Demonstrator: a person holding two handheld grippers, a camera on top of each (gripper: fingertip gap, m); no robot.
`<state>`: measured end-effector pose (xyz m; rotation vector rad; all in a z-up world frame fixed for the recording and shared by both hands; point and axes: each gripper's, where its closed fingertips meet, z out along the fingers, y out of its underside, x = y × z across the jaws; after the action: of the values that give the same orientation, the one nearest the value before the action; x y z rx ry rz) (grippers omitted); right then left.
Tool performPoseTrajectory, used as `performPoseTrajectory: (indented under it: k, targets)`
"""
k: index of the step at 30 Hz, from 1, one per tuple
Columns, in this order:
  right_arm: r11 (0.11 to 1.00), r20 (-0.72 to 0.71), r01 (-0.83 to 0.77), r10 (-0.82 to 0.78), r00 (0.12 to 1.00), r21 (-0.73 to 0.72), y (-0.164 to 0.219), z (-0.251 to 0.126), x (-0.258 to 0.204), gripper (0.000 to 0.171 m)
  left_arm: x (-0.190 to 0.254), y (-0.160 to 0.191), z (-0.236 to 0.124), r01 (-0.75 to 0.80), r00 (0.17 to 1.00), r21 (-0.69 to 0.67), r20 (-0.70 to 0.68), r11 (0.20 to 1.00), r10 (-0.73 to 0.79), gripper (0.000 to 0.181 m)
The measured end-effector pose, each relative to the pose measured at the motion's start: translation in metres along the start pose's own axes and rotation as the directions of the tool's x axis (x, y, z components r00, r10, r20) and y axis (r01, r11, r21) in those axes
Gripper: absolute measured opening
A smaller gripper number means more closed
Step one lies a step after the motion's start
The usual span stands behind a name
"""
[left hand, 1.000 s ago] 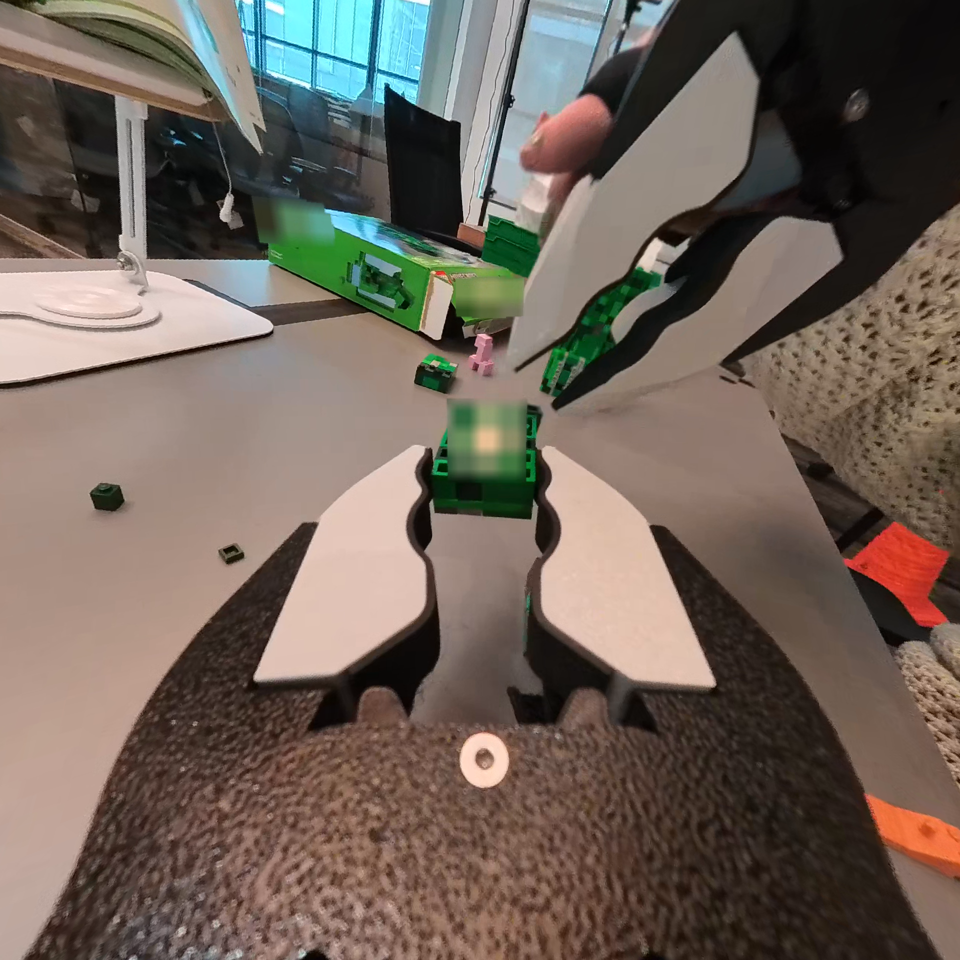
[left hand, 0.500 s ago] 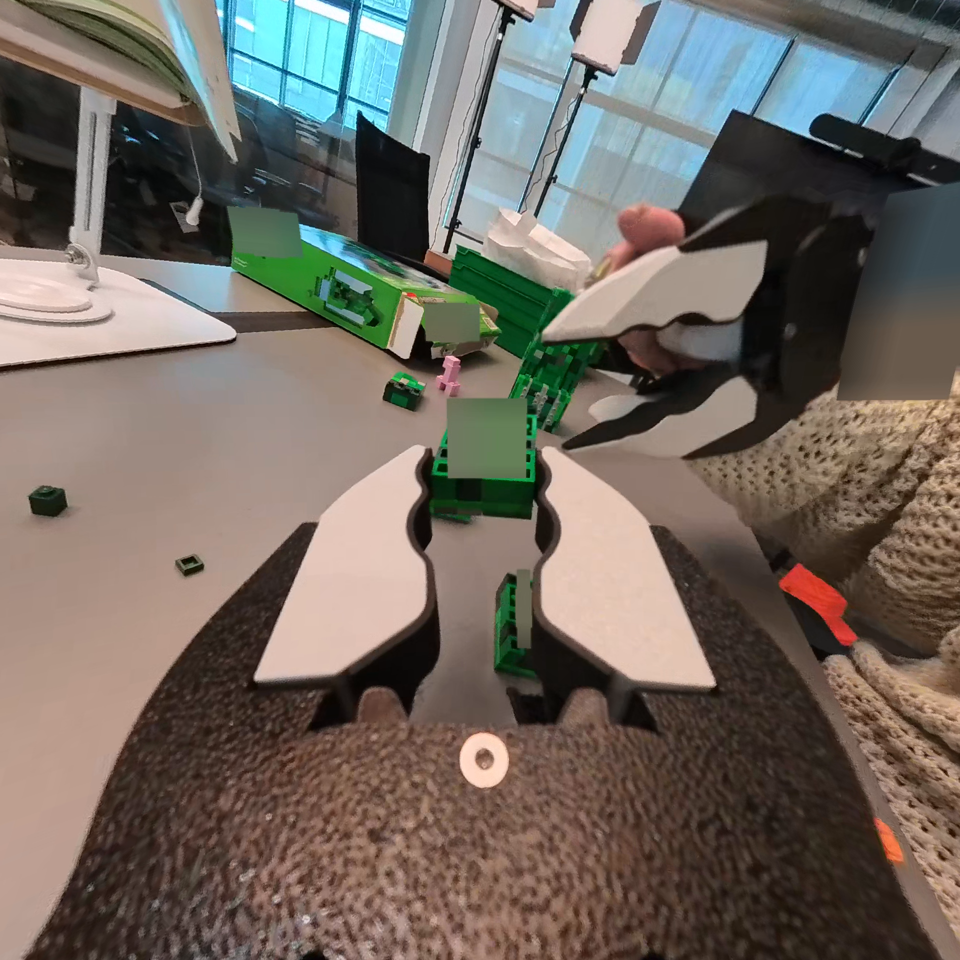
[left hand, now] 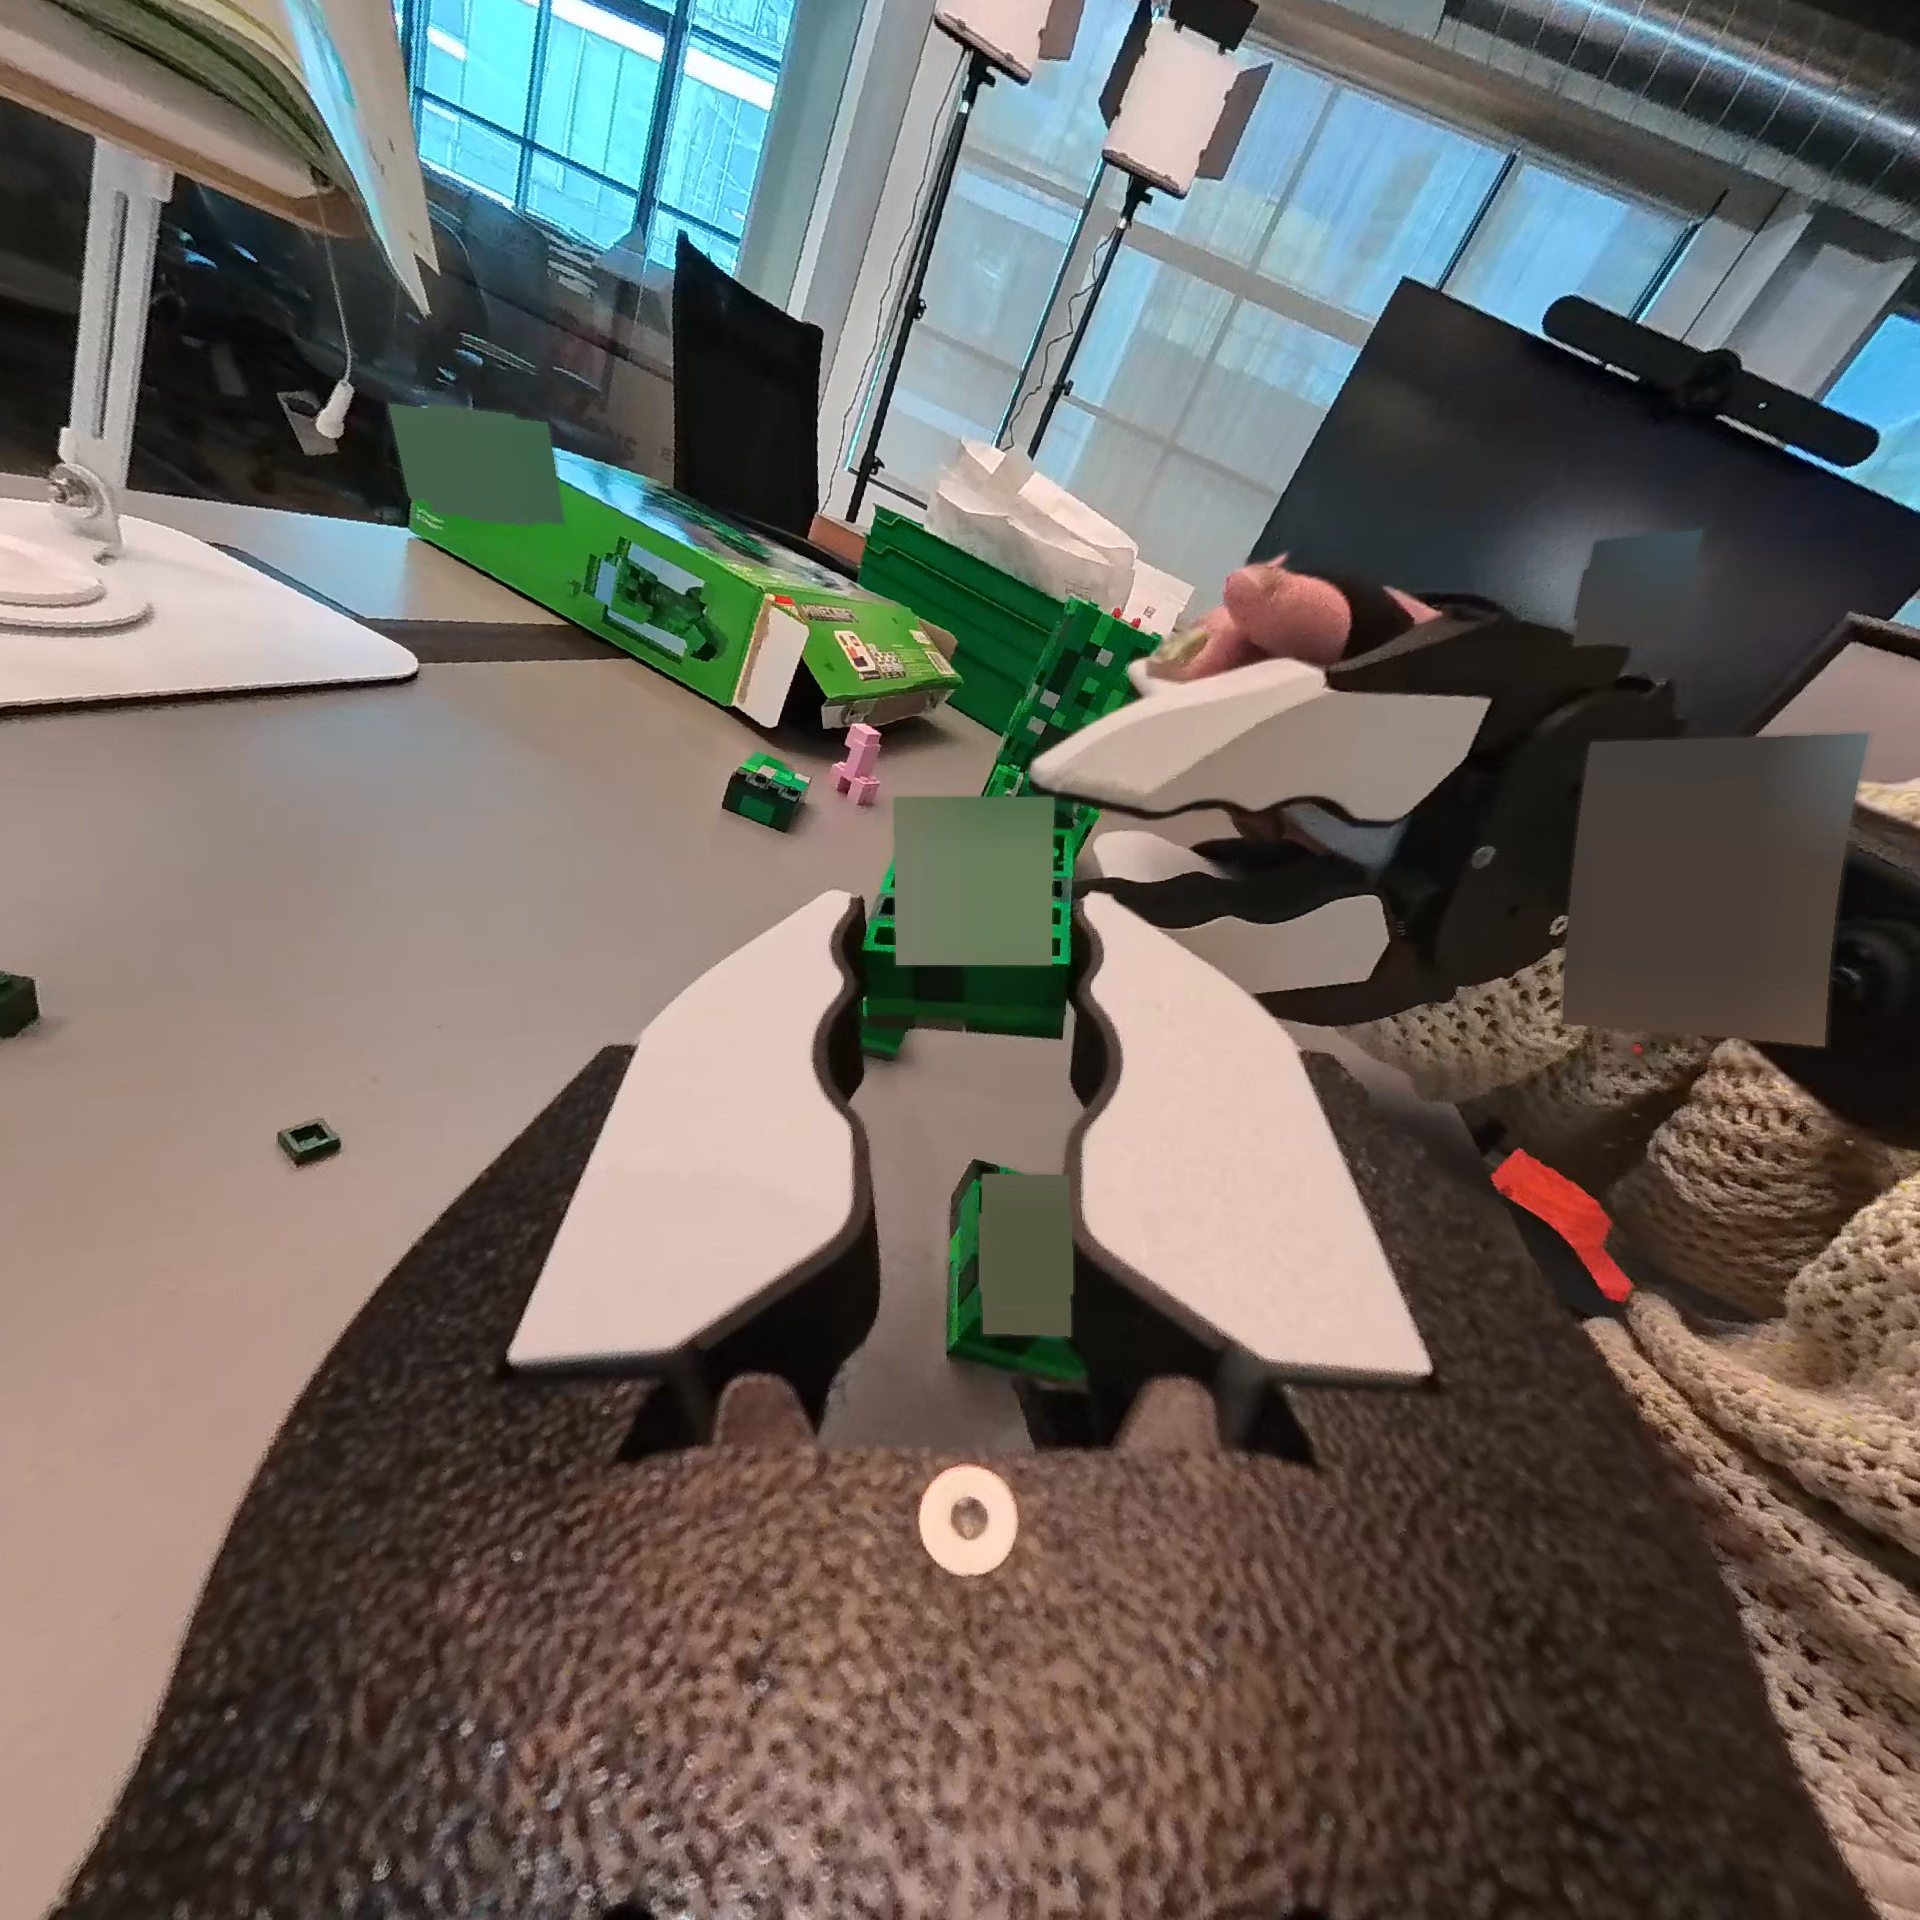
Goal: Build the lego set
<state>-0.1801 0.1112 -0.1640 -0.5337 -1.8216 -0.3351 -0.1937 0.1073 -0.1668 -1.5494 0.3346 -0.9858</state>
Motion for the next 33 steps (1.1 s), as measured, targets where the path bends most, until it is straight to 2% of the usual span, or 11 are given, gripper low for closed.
performPoseTrajectory:
  k: [13,20,22,25,27,29,33]
  targets:
    - [0.99,0.01,0.131,-0.132,0.991,0.045,-0.001,-0.002,-0.003,0.017,0.002,0.001,0.0,-0.018,1.0,-0.021,0.001,1.0,0.018,0.036]
    - [0.941,0.006,0.335,-0.336,0.942,0.048,0.003,-0.007,-0.007,0.017,0.006,0.013,0.005,-0.084,0.996,-0.089,0.002,0.993,0.084,0.036]
    - [0.954,0.018,0.292,-0.294,0.956,0.063,0.003,-0.009,-0.008,0.017,0.007,0.014,0.006,-0.081,0.997,-0.085,-0.012,0.993,0.08,0.036]
    - [0.994,0.057,0.049,-0.055,0.997,0.095,0.002,-0.01,-0.007,0.018,0.009,0.011,0.006,-0.064,0.998,-0.068,-0.025,0.996,0.062,0.036]
    - [0.994,0.054,-0.034,0.028,0.998,0.107,0.003,-0.01,-0.004,0.022,0.01,0.011,0.006,-0.058,0.998,-0.066,-0.033,0.996,0.056,0.036]
    - [0.994,0.058,-0.056,0.051,0.997,0.096,0.004,-0.009,-0.004,0.029,0.009,0.013,0.007,-0.055,0.998,-0.075,-0.031,0.996,0.053,0.036]
    - [0.995,0.051,-0.03,0.025,0.998,0.096,0.002,-0.008,-0.005,0.027,0.009,0.013,0.006,-0.045,0.998,-0.075,-0.035,0.996,0.043,0.036]
